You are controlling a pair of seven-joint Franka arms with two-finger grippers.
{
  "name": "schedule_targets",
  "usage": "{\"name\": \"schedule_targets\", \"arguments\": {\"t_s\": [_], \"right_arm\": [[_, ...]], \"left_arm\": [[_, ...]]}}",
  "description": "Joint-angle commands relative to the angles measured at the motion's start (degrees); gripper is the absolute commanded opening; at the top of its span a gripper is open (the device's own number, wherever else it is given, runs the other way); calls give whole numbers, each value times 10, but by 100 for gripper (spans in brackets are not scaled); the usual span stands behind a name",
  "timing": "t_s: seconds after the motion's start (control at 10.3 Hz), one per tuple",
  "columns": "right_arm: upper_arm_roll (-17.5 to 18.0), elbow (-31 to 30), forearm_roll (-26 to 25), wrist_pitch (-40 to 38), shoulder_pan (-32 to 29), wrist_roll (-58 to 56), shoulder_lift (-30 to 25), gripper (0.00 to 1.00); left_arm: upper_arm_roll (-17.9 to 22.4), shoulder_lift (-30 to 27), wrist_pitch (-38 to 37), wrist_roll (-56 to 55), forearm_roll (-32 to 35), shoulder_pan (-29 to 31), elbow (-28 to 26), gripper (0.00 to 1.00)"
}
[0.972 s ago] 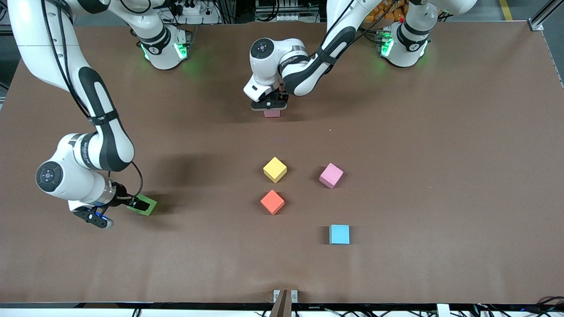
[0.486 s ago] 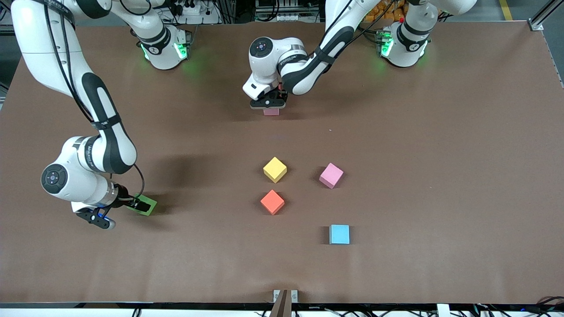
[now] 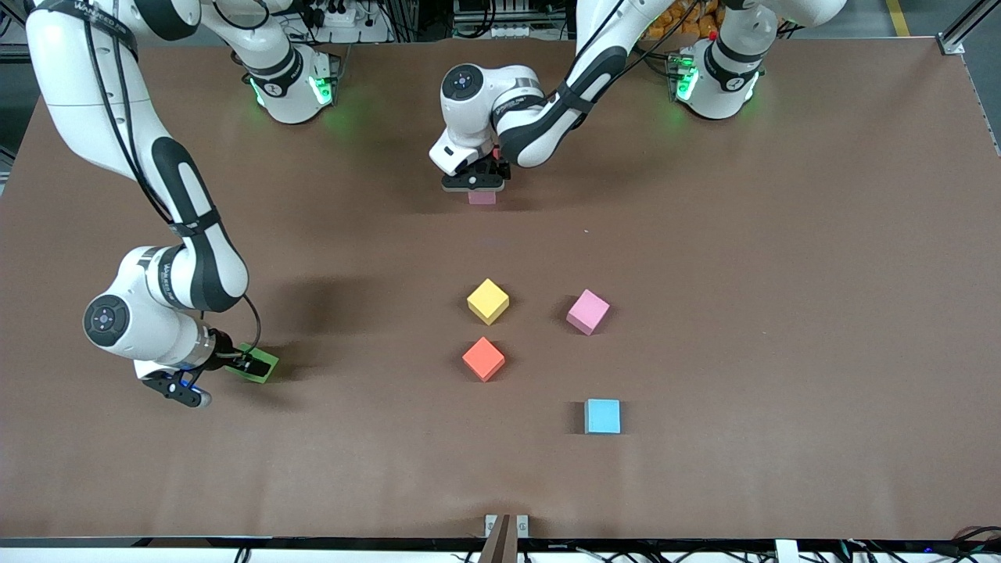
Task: Arrange blocks into number 1
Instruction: 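Place the lavender cube beside the red cube while the right gripper grasps green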
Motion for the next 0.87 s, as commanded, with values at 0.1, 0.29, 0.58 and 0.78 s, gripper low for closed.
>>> {"name": "schedule_targets", "arguments": {"t_s": [0.1, 0.29, 0.58, 0.78], "right_arm": [[-22, 5, 8, -6, 22, -22, 2, 6], [-22, 5, 9, -44, 35, -26, -19, 0], [-20, 5, 12, -113, 67, -24, -71, 0], [-18, 5, 14, -173, 120, -18, -95, 0]], "left_arm": [[21, -63, -17, -6, 15, 20, 6, 100], [31, -75, -60, -5, 15, 63, 45, 100], [31, -68, -81, -8, 8, 154, 55, 100], [31, -67, -92, -9, 7, 221, 55, 100]]}}
